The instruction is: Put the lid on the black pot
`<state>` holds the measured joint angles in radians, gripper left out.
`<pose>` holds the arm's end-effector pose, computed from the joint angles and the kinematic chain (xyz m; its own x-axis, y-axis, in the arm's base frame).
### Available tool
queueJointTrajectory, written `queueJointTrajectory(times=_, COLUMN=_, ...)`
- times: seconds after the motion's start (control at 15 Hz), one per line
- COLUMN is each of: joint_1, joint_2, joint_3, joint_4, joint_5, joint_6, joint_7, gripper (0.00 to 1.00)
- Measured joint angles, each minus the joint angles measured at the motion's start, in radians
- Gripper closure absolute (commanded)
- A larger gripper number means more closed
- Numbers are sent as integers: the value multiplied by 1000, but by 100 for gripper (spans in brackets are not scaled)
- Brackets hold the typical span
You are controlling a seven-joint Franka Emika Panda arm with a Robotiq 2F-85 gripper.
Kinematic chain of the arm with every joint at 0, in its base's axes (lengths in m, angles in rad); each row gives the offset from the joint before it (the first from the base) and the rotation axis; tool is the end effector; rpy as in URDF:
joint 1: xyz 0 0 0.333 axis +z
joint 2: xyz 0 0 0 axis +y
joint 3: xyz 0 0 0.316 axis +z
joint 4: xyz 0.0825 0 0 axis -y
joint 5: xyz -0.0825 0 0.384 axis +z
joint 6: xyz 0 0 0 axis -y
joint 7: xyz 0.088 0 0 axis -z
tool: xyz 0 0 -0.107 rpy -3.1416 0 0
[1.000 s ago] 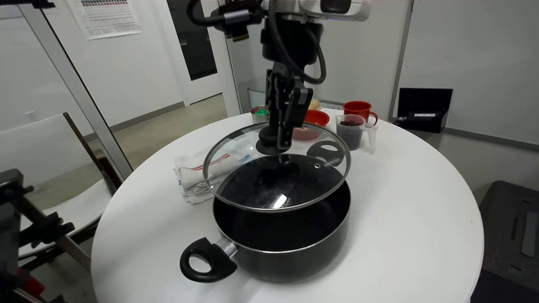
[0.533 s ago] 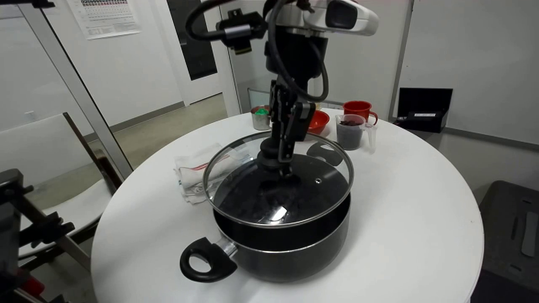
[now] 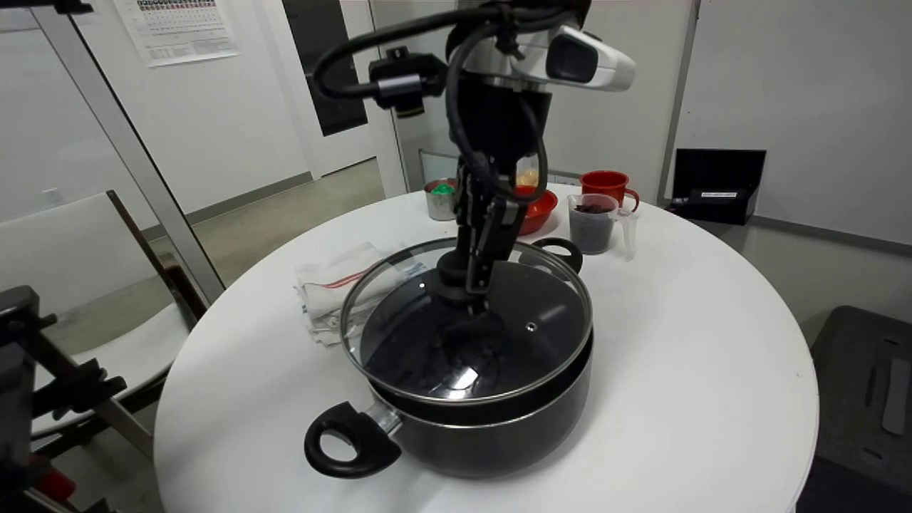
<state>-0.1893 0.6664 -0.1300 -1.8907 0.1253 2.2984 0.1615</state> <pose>0.5704 -0.1853 0.1327 0.8194 -0.5194 -0.2424 -0.5241 -0.8502 0.0500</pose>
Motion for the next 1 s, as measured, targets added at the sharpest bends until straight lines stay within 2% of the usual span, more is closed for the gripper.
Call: queueJointTrajectory(times=1.0, joint_1=2, joint_2=40, joint_3=-11, joint_4=32, joint_5=0, joint_6=0, joint_7=33, gripper=75)
